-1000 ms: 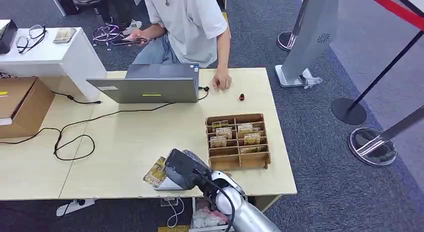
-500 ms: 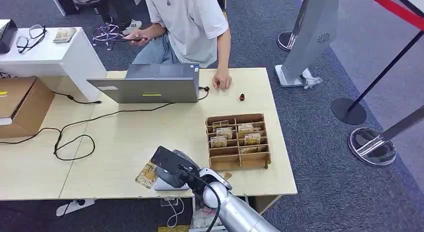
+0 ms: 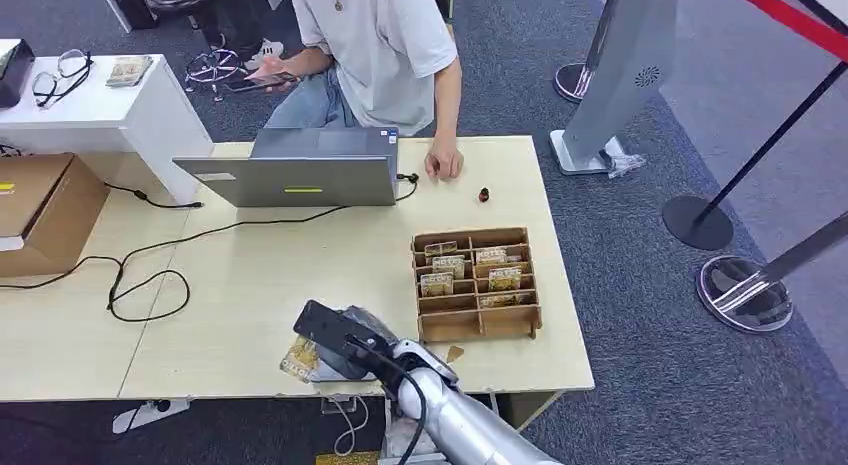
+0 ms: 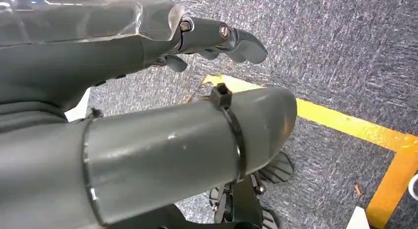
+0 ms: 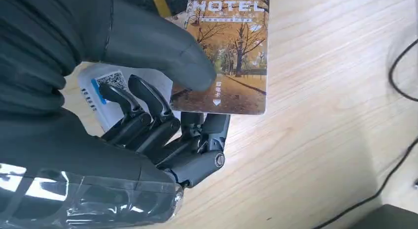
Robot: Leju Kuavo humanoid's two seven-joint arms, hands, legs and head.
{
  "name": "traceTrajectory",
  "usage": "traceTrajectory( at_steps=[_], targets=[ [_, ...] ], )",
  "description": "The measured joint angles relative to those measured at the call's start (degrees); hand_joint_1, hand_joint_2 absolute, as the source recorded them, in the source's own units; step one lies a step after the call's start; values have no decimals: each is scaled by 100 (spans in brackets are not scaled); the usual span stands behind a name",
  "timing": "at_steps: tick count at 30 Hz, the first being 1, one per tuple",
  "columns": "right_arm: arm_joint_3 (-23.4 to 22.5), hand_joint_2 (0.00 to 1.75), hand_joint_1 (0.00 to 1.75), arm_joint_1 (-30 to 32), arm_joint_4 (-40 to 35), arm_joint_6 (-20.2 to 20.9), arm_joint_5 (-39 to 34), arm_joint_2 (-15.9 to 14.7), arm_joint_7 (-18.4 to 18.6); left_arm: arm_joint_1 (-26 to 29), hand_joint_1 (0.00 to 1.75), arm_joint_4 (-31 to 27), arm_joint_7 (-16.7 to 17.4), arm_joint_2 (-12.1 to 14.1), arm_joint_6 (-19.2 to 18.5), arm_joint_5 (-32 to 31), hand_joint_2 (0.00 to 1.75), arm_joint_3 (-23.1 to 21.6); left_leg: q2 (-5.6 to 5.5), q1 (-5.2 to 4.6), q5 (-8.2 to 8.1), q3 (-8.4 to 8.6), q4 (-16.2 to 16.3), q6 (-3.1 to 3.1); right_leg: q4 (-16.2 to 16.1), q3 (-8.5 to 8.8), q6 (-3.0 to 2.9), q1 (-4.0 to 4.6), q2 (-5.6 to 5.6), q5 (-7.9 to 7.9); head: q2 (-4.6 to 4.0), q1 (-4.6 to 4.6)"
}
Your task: Pass the card to the sensor for recognition and then transmit it.
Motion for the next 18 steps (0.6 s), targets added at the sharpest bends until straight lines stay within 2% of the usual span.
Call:
traceTrajectory(
  at_steps=[18],
  targets=[
    [-79,175,175,-115,470,-236,533,9,46,-5,0,0,4,0,4,-24,0,0,0,0,0,0,0,0,0,0,0,0,0,0,0,0]
  ],
)
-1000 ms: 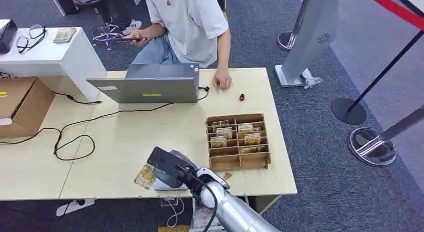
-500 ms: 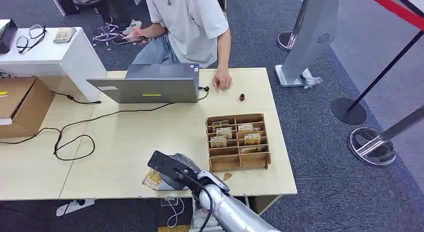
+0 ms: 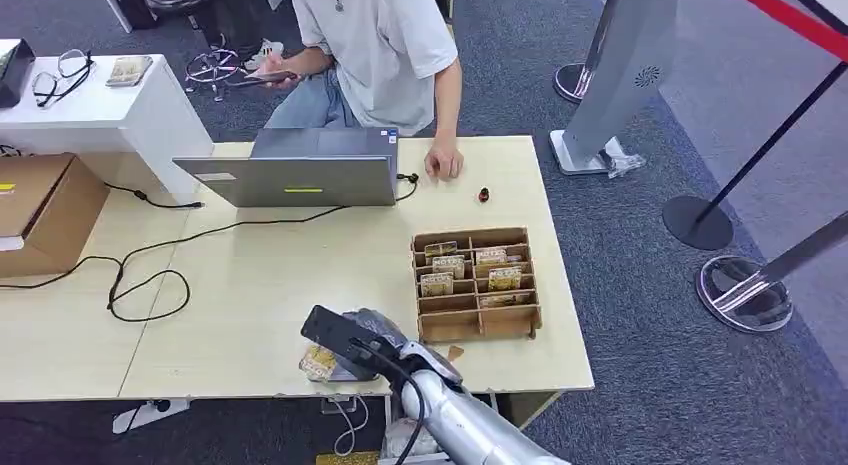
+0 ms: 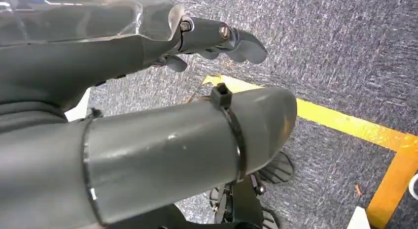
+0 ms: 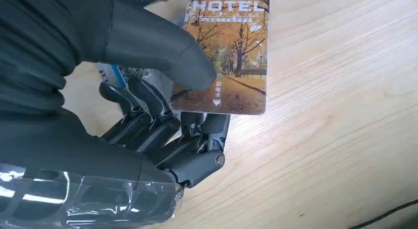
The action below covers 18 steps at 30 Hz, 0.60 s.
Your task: Pass the card to the sensor for recognition and then transmit it.
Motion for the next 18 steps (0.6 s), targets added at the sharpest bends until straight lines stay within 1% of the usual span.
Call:
traceTrajectory(
  at_steps=[14,18],
  targets=[
    [-111,175,175,-38,166,-28,72,42,-15,-2,0,0,2,0,4,0,0,0,0,0,0,0,0,0,0,0,0,0,0,0,0,0],
    [-118,175,175,-61,194,-63,133,55,33,-3,0,0,4,0,7,0,0,0,0,0,0,0,0,0,0,0,0,0,0,0,0,-2]
  ],
)
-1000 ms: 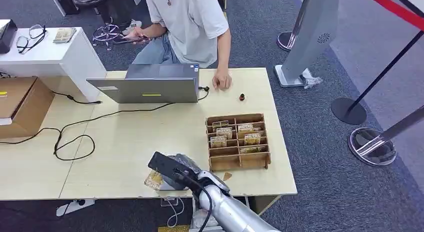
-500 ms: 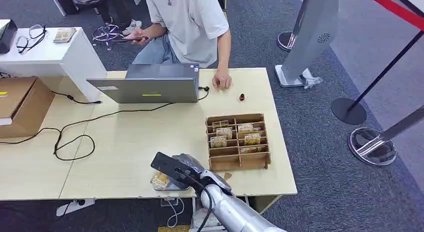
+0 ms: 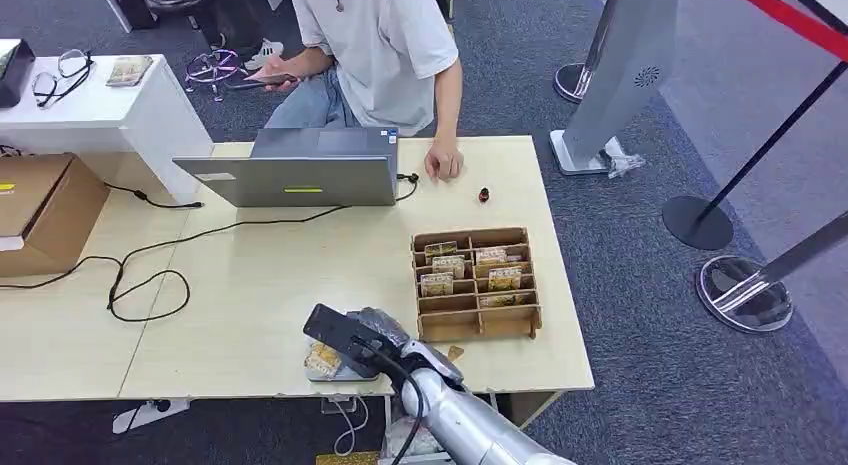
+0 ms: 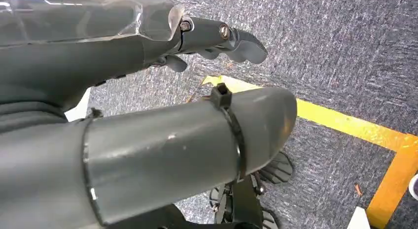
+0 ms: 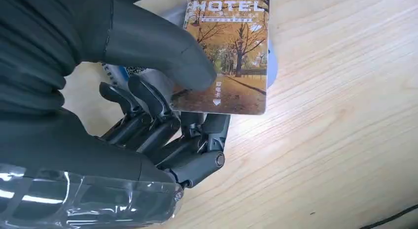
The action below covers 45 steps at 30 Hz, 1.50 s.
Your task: Pass the card to the sensor for recognition and then transmit it.
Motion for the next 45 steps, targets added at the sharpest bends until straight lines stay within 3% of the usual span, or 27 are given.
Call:
traceTrajectory(
  at_steps=[26,33,45],
  targets=[
    [-474,175,175,-362,719,-518,479,122,249,-5,0,0,-22,42,-138,-205,0,-35,-1,-1,0,0,0,0,0,1,0,-1,0,0,0,2],
    [-472,175,175,-355,798,-726,933,127,315,-3,0,0,-225,-17,109,-205,0,-37,-1,-1,0,0,1,0,0,1,0,-1,-1,0,0,0],
    [-472,175,175,-346,833,-831,1185,129,411,-3,0,0,-243,-59,98,-223,0,-39,-1,0,0,2,1,0,0,1,0,0,0,0,0,2]
  ],
)
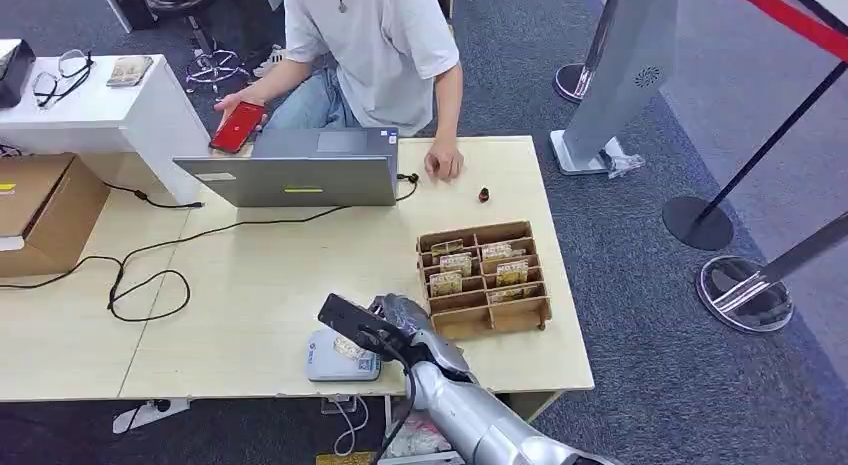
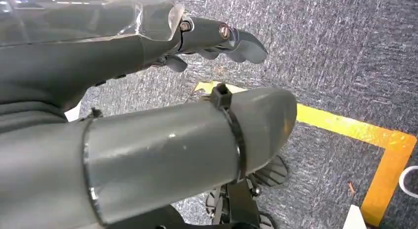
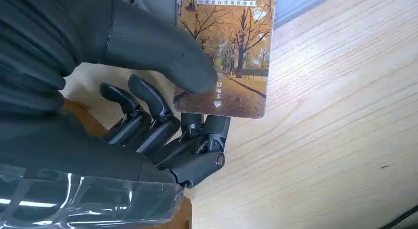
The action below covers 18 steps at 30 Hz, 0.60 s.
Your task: Pass the card to the sensor for recognition and then transmit it.
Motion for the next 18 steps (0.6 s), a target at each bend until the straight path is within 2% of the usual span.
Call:
traceTrajectory(
  at_steps=[11,18],
  targets=[
    [0,175,175,1,0,-2,2,0,-4,0,0,0,0,2,-17,0,0,0,0,0,0,1,0,0,0,0,0,0,0,0,0,-2],
    [-2,175,175,13,0,54,-37,0,-131,1,0,0,2,2,-31,-26,0,-2,1,0,0,1,0,0,0,0,0,0,1,0,0,0]
  ],
)
